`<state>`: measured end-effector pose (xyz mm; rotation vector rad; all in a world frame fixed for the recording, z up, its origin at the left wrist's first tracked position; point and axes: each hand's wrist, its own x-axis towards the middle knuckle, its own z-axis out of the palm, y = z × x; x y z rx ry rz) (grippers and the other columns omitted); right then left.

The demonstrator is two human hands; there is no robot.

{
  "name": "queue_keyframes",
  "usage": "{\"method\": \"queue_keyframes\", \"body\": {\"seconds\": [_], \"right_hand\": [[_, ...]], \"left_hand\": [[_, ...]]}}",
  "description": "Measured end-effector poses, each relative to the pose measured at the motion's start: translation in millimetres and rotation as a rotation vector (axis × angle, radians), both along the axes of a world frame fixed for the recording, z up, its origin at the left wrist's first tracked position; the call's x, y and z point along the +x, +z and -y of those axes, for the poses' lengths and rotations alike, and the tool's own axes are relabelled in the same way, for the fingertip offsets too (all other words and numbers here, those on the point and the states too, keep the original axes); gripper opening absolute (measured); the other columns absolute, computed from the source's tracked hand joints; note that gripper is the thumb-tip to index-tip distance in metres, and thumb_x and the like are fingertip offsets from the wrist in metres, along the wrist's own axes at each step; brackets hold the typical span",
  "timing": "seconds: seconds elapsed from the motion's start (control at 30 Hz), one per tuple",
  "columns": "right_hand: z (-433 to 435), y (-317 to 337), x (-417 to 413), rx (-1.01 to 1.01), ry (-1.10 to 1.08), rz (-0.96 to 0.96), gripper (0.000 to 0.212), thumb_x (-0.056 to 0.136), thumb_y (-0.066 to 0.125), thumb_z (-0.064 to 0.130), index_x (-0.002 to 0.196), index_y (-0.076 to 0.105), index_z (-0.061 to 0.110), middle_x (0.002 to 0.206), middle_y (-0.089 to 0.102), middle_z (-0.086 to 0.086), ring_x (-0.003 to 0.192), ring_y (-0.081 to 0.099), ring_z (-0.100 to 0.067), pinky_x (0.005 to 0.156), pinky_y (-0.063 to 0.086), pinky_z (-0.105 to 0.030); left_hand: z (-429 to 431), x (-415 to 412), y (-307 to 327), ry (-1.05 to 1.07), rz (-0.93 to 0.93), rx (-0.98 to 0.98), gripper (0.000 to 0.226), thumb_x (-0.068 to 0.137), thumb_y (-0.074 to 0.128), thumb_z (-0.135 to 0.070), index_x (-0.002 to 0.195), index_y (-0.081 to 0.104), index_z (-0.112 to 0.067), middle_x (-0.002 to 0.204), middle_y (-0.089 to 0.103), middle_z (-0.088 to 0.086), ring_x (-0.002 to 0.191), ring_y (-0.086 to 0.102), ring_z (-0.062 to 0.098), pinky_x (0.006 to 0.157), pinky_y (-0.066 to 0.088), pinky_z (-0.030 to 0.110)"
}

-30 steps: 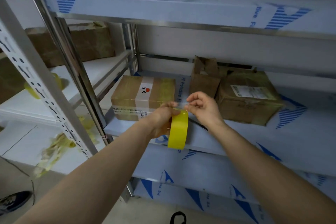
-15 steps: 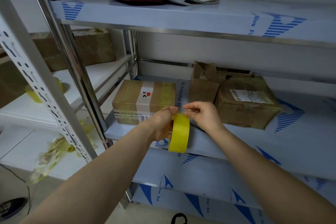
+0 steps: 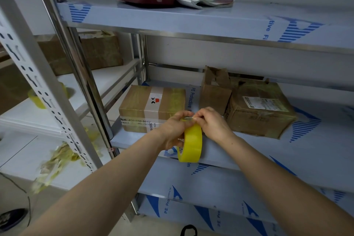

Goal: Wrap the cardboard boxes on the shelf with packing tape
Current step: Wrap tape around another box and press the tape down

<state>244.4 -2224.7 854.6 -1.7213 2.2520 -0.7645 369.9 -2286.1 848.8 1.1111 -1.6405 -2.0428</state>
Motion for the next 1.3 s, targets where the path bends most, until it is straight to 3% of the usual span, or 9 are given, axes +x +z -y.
{"method": "queue_keyframes", "body": {"seconds": [0.2,0.37,0.53,0.6,0.7,0.8,0.93,1.1,1.3], "right_hand": [[3.1,0.0,-3.3,-0.064,-0.029,0.274,0.010,0.089,0.065,0.015,0.093,0.069,0.006,0.081,0.059,0.002,0.070,0.059,-0.013,0.070,0.051,-0.029],[4.1,-4.6,-4.7,-0.105,-0.137,0.636,0.014,0.078,0.076,0.007,0.085,0.069,-0.002,0.068,0.064,-0.001,0.054,0.062,-0.001,0.063,0.053,-0.014],[-4.6,-0.8,-1.4,-0.038,-0.379,1.065,0.038,0.086,0.064,0.045,0.091,0.055,0.009,0.084,0.064,-0.014,0.072,0.070,-0.025,0.072,0.060,-0.036],[-17.8,3.7,4.2,0.136,-0.291,0.969,0.041,0.084,0.062,0.053,0.090,0.058,0.013,0.081,0.067,-0.008,0.075,0.068,-0.019,0.075,0.058,-0.032],[-34.5,5.5,15.4,0.192,-0.127,0.831,0.029,0.082,0.073,0.025,0.104,0.060,0.011,0.090,0.067,0.001,0.077,0.063,-0.007,0.069,0.052,-0.015],[-46.1,3.8,16.0,0.072,-0.200,0.660,0.038,0.074,0.081,0.015,0.105,0.066,0.000,0.091,0.073,-0.008,0.082,0.069,-0.018,0.080,0.057,-0.035],[-67.1,11.8,18.7,0.049,-0.290,0.167,0.031,0.075,0.077,0.035,0.087,0.064,0.009,0.077,0.067,-0.003,0.077,0.064,-0.023,0.068,0.049,-0.037],[-102.5,28.7,11.4,0.073,-0.340,-0.187,0.044,0.082,0.067,0.040,0.123,0.058,0.025,0.110,0.067,-0.002,0.103,0.060,-0.024,0.076,0.046,-0.030],[-162.3,36.4,-32.7,0.025,-0.360,-0.200,0.039,0.082,0.065,0.042,0.118,0.059,0.027,0.105,0.066,-0.001,0.098,0.060,-0.024,0.069,0.041,-0.027]], "left_hand": [[1.6,-4.7,-8.3,0.176,-0.059,0.042,0.013,0.097,0.053,-0.022,0.095,0.056,-0.010,0.086,0.061,0.013,0.071,0.059,0.024,0.071,0.052,0.039],[4.8,-6.4,-6.4,0.176,-0.034,0.059,0.022,0.098,0.052,-0.021,0.112,0.055,-0.004,0.082,0.061,0.011,0.069,0.060,0.022,0.064,0.054,0.036],[11.1,2.4,-4.8,0.162,-0.078,0.174,0.020,0.100,0.047,-0.023,0.108,0.056,-0.008,0.091,0.063,0.013,0.078,0.063,0.024,0.066,0.055,0.037],[10.4,2.7,1.5,0.129,-0.133,0.194,0.019,0.101,0.043,-0.022,0.102,0.056,-0.008,0.092,0.063,0.014,0.079,0.063,0.024,0.068,0.055,0.037],[10.1,-3.9,7.2,0.099,-0.221,0.270,0.022,0.103,0.039,-0.019,0.109,0.054,-0.004,0.100,0.063,0.019,0.082,0.064,0.027,0.067,0.057,0.039],[5.3,-11.3,9.3,0.085,-0.283,0.348,0.033,0.103,0.036,-0.017,0.124,0.051,0.003,0.110,0.061,0.023,0.088,0.063,0.030,0.067,0.059,0.040],[-12.1,-23.0,13.1,0.024,-0.334,0.431,0.046,0.098,0.039,-0.029,0.075,0.070,-0.005,0.076,0.069,0.016,0.070,0.068,0.026,0.075,0.053,0.040],[-45.7,-40.5,27.2,-0.016,-0.417,0.460,0.039,0.095,0.042,-0.042,0.089,0.069,-0.014,0.083,0.072,0.017,0.074,0.070,0.029,0.076,0.050,0.042],[-107.7,-96.5,32.0,-0.022,-0.347,0.371,0.049,0.099,0.041,-0.040,0.123,0.060,-0.001,0.111,0.067,0.019,0.091,0.068,0.026,0.069,0.059,0.035]]}}
